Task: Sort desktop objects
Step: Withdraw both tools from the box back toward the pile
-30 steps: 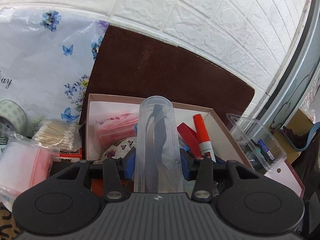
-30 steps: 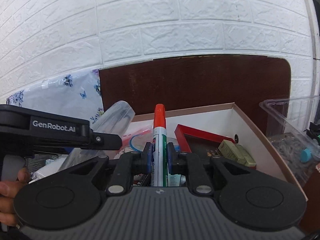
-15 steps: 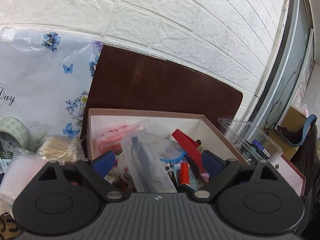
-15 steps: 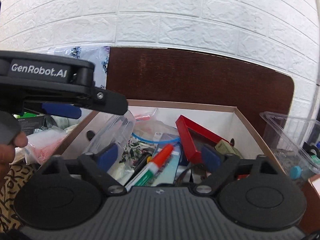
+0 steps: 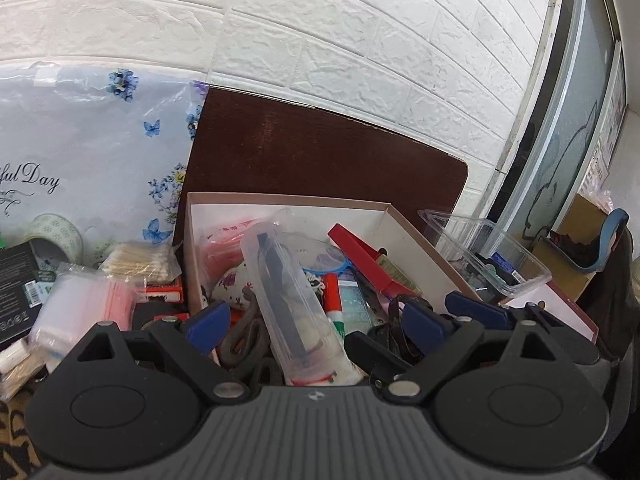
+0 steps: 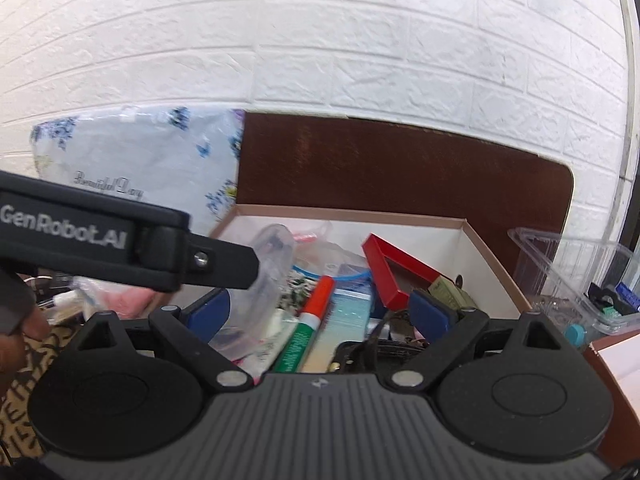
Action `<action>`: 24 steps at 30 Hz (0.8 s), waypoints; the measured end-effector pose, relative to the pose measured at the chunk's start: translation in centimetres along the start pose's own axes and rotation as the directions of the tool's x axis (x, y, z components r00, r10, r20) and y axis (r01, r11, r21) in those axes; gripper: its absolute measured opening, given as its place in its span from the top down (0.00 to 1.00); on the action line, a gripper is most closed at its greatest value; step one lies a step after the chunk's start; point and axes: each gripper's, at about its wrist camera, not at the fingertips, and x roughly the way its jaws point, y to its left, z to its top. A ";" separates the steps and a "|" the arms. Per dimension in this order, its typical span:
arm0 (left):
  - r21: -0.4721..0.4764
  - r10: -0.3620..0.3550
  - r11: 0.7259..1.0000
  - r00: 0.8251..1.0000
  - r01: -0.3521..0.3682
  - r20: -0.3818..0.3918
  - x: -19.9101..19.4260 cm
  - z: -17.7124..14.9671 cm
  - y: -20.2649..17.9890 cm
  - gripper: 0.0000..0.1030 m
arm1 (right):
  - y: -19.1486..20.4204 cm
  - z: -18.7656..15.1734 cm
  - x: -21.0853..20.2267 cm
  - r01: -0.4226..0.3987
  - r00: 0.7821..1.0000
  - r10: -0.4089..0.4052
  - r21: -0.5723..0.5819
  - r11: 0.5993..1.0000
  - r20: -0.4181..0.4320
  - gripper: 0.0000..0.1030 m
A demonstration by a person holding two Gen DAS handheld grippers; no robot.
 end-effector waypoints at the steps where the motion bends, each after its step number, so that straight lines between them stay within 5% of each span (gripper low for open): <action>1: -0.002 0.001 1.000 1.000 -0.001 0.003 -0.5 -0.1 -0.1 0.07 | 0.3 0.1 -0.5 -0.004 1.000 0.004 -0.005 1.000 0.005 0.09; 10: 0.033 0.019 0.999 1.000 -0.019 -0.009 -5.1 -2.7 -0.5 0.07 | 3.6 -0.1 -4.7 -0.073 0.997 0.075 -0.073 0.995 0.027 0.09; 15: 0.010 0.086 0.996 0.996 -0.086 -0.013 -7.8 -4.8 0.8 0.07 | 6.5 -1.3 -6.0 -0.143 0.990 0.143 -0.103 0.984 -0.005 0.09; 24: -0.086 0.184 0.978 0.981 -0.189 -0.056 -11.5 -8.3 5.5 0.07 | 12.4 -3.6 -6.3 -0.314 0.947 0.305 -0.090 0.945 -0.099 0.09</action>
